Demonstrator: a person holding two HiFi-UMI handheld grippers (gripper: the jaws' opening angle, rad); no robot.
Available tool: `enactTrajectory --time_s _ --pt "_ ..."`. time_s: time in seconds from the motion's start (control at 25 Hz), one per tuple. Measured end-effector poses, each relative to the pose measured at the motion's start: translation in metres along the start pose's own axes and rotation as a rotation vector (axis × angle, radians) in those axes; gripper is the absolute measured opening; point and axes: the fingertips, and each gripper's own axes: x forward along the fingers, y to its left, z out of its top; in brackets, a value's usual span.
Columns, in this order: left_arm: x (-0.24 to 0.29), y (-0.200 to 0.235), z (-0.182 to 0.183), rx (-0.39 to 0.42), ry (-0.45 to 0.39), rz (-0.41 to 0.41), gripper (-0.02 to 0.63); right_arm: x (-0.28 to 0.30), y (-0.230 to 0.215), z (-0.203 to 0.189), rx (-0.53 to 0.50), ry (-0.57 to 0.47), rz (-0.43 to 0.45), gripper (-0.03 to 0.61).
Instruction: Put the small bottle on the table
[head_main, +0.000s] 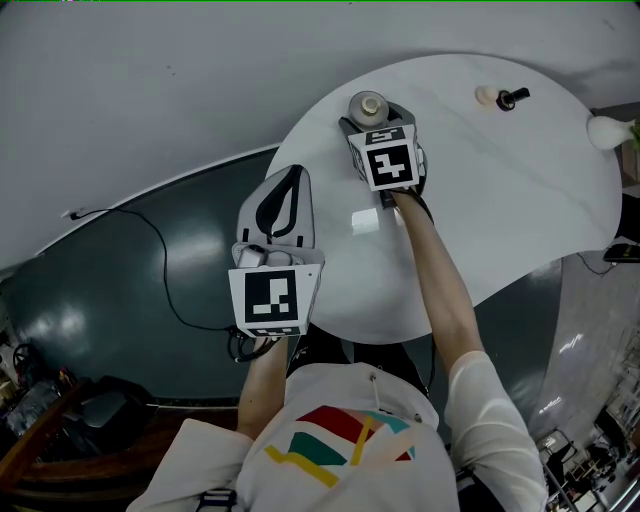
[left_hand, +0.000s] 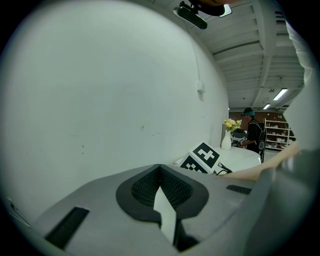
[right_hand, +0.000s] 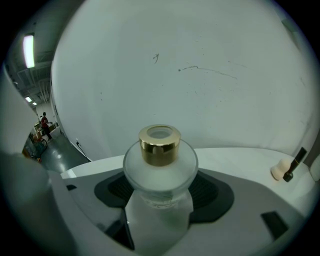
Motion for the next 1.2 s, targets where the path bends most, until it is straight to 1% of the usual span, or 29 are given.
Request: enactTrajectory --time_s 0.32,0.56,0.72,0.92,1.08,1.2 --pt "0.000 -0.001 0.001 0.006 0.000 -0.001 0.017 -0.001 0.002 0.001 0.007 -0.035 -0.001 0.339" --pt "-0.003 0.000 0.003 0.009 -0.006 0.005 0.015 -0.003 0.002 0.004 -0.021 -0.038 -0.020 0.340" --pt "-0.007 -0.001 0.008 0.015 -0.010 0.006 0.016 -0.008 0.001 0.007 -0.006 -0.037 -0.015 0.341" --pt "-0.011 -0.002 0.018 0.025 -0.026 0.007 0.015 -0.016 0.000 0.016 -0.062 -0.046 -0.030 0.341" --pt "-0.016 -0.006 0.025 0.025 -0.043 0.004 0.015 -0.026 0.001 0.019 -0.058 -0.047 -0.032 0.341" --pt "-0.018 -0.009 0.026 0.021 -0.049 -0.001 0.015 -0.035 0.001 0.024 -0.040 -0.069 -0.035 0.340"
